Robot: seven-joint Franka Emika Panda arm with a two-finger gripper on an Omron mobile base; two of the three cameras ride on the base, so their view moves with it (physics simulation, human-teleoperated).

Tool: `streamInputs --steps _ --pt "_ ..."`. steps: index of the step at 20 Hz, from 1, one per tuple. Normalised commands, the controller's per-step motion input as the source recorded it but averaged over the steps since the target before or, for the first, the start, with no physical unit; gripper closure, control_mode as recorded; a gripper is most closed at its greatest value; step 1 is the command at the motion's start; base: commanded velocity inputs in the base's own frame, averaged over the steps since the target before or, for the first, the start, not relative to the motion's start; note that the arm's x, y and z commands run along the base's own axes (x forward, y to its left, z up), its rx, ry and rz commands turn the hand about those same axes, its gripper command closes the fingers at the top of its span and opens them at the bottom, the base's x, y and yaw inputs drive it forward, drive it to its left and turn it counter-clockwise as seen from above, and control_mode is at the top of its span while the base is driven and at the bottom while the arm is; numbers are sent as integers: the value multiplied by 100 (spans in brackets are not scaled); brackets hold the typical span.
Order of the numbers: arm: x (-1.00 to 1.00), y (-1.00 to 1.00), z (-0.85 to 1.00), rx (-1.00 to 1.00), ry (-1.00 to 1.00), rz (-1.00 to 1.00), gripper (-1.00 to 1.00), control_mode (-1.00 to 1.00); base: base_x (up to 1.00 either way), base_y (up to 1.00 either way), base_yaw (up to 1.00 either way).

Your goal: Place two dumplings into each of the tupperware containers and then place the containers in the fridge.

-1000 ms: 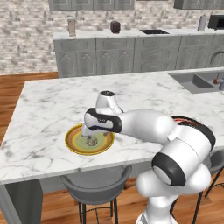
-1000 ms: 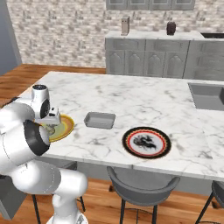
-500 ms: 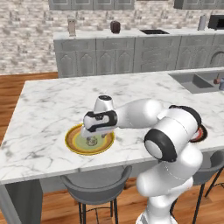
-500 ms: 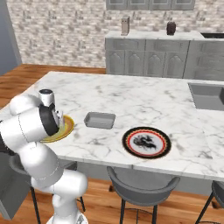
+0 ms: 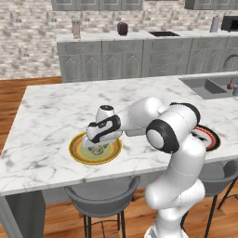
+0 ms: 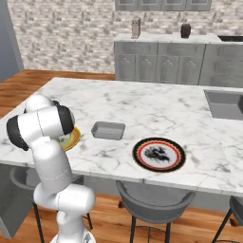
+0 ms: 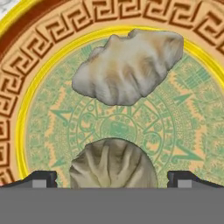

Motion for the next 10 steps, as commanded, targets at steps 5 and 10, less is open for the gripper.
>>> streamInputs --steps 5,10 --pt "4 4 -15 0 6 0 -100 -100 0 0 0" --pt "0 0 -9 0 2 0 -100 -100 0 0 0"
